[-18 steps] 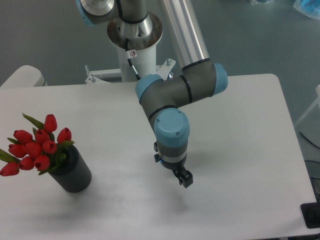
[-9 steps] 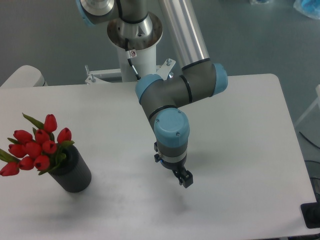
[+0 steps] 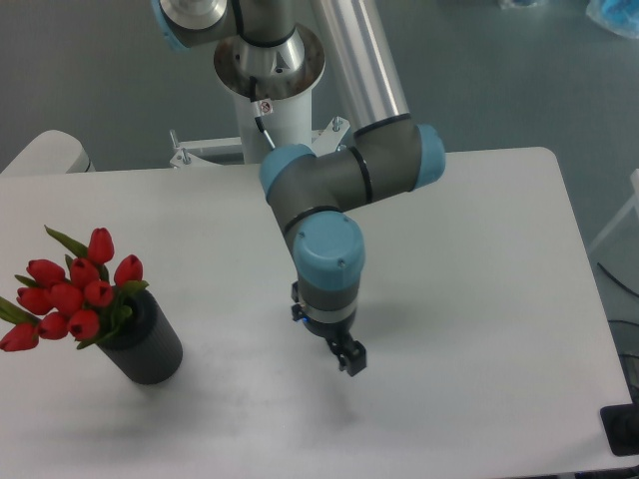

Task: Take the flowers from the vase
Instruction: 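Move the open gripper toward the red tulip stems above the vase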

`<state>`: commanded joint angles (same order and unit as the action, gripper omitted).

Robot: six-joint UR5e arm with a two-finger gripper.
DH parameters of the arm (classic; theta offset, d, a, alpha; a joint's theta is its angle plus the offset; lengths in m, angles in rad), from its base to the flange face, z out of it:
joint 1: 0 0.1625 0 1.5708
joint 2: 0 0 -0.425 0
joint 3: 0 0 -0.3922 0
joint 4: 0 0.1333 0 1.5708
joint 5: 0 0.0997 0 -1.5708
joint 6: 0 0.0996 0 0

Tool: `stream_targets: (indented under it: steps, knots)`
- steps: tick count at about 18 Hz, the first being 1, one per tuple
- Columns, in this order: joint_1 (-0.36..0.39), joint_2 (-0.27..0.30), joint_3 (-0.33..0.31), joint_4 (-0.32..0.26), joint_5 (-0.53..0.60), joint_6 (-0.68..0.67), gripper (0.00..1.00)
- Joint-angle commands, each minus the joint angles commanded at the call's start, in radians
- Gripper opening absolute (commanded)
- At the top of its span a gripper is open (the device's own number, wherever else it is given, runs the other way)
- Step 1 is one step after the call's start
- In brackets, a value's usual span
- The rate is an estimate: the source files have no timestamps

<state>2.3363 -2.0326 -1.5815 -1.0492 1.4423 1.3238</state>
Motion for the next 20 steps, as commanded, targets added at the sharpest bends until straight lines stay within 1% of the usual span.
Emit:
stream_targets:
  steps: [3, 5, 10, 12, 13, 16, 20]
  knots:
    - [0.011, 0.026, -0.017, 0.000, -0.065, 0.002, 1.00]
    - [0.032, 0.046, -0.032, 0.000, -0.103, 0.003, 1.00]
    - [0.055, 0.120, -0.103, 0.002, -0.244, 0.002, 1.00]
    - [0.052, 0.132, -0.127, 0.002, -0.311, 0.002, 1.00]
    - [0.054, 0.152, -0.133, 0.003, -0.366, -0.001, 1.00]
    - [0.057, 0.167, -0.134, 0.000, -0.472, -0.011, 1.00]
    - [0.072, 0.201, -0.166, 0.000, -0.600, -0.055, 1.00]
